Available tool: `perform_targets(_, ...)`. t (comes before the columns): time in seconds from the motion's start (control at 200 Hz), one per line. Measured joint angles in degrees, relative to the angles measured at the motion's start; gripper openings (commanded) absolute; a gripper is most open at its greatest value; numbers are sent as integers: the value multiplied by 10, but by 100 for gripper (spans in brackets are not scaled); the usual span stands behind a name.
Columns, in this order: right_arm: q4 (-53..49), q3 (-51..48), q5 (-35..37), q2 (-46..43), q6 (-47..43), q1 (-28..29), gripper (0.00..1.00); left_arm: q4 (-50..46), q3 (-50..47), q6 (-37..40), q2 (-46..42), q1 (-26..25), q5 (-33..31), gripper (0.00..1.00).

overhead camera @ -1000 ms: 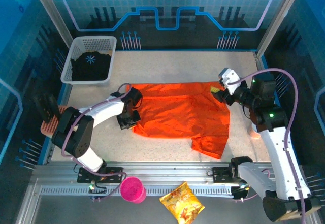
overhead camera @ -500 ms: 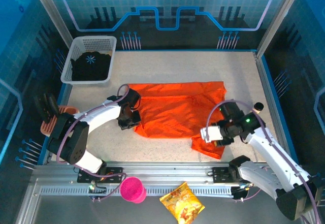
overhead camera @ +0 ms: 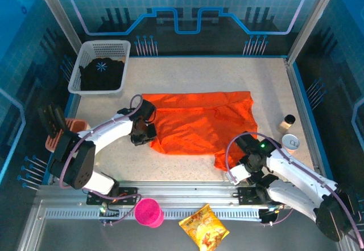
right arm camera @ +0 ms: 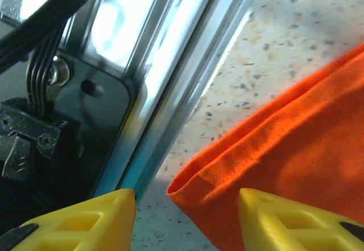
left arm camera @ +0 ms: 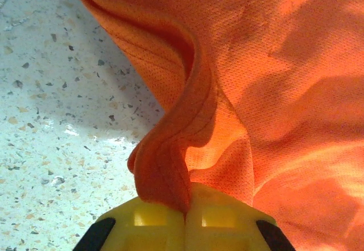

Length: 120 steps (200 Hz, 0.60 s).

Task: Fold and stack the t-shirts

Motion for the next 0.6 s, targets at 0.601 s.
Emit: perform_targets(0.601, 90, -14, 58, 109, 3, 14, 26, 5, -8, 0, -22, 4, 3, 0)
